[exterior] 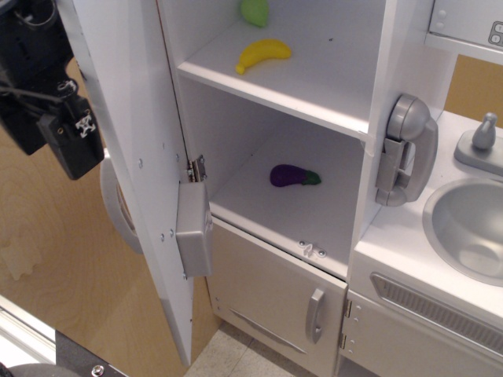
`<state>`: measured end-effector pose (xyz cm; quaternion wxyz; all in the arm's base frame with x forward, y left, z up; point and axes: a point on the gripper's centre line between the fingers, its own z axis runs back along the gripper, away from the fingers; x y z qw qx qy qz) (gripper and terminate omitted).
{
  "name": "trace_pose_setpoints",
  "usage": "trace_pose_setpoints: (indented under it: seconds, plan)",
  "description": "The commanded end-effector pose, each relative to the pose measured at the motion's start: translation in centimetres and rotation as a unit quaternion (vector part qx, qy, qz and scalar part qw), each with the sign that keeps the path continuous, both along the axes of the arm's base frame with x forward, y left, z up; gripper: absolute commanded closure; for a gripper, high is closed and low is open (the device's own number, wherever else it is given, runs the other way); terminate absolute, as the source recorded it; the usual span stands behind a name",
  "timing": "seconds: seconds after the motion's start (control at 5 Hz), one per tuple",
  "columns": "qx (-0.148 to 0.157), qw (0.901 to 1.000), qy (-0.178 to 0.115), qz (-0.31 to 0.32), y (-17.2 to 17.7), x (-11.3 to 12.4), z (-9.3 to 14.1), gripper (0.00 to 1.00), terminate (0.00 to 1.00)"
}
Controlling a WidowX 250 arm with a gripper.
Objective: Close fridge
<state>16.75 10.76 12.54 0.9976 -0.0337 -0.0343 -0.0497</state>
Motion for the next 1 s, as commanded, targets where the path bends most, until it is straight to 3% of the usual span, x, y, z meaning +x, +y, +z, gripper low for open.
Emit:
trace_pose_setpoints:
  seconds: [0.0, 0.2, 0.4, 0.6, 0.8]
  plan:
    - [0.02, 0.9904, 0.0, -0.137, -1.1, 3.1, 0.6, 0.0, 0.0]
    - [0.009, 0.991, 0.004, -0.133, -2.6, 4.6, 0.2, 0.0, 0.0]
    - [0.006, 0.9958, -0.014, -0.09, -3.5, 6.9, 0.5, 0.0, 0.0]
    - [0.006, 0.9967, -0.074, 0.035, -4.7, 9.7, 0.5, 0.0, 0.0]
    - [-0.002, 0.9923, -0.084, 0.091, -5.4, 11.4, 0.9, 0.0, 0.0]
